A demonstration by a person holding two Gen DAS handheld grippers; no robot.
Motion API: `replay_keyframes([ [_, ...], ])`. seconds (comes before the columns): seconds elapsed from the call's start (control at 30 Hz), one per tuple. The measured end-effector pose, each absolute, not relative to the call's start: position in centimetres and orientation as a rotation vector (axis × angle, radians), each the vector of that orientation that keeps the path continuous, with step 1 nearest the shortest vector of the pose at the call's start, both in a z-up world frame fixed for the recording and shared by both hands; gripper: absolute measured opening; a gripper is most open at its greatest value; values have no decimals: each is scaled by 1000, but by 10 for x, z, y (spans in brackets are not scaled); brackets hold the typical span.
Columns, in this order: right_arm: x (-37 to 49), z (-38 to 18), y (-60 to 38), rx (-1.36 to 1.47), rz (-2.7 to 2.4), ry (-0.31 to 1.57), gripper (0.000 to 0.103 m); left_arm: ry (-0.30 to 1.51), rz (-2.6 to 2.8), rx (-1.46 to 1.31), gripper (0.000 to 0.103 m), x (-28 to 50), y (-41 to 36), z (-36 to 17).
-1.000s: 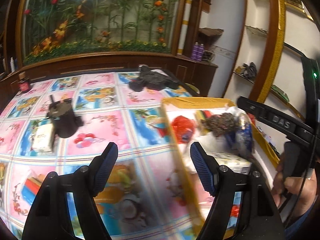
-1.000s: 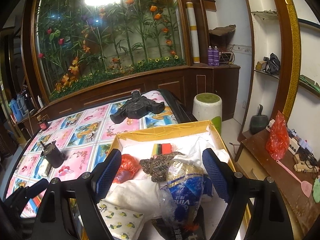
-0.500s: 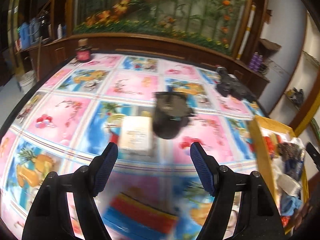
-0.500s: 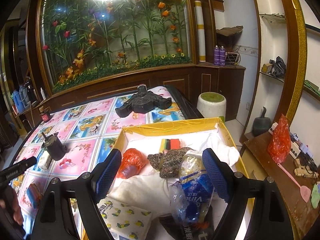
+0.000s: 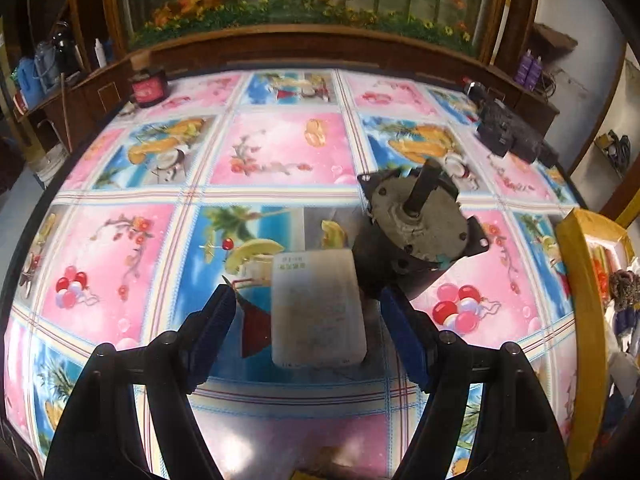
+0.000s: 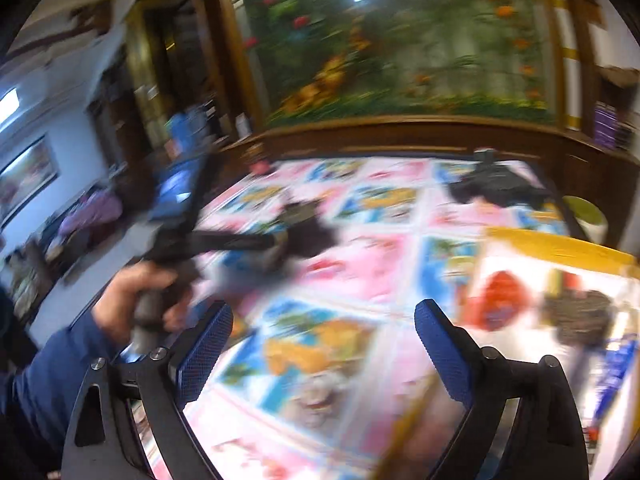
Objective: Organize soft objects
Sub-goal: 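Grasp the white Face tissue pack with left tool while right tool grasps the bag of colored foam sticks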
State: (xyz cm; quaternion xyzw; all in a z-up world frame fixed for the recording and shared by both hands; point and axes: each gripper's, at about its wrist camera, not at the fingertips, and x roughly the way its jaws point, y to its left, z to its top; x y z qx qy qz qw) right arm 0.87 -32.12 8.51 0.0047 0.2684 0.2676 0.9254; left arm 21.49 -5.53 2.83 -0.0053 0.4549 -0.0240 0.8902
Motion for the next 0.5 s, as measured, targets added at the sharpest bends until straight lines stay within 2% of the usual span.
replay_keyframes([
  [0.1,10,82,-285,-66,621,583,93,956,-35,30,74,219,-58,22],
  [0.13,14,80,-277,-71,638,601,93,969,-12,41,69,220,-54,18],
  [0.17,21,79,-270,-76,657,623,93,979,-8,34,53,221,-50,16],
  [0.2,26,77,-261,-86,673,646,93,971,-19,0,46,220,-43,16],
  [0.23,31,75,-252,-111,691,673,93,978,-8,-10,43,220,-36,16],
  [0.5,68,62,-193,-261,762,783,94,983,20,-5,43,192,17,15],
])
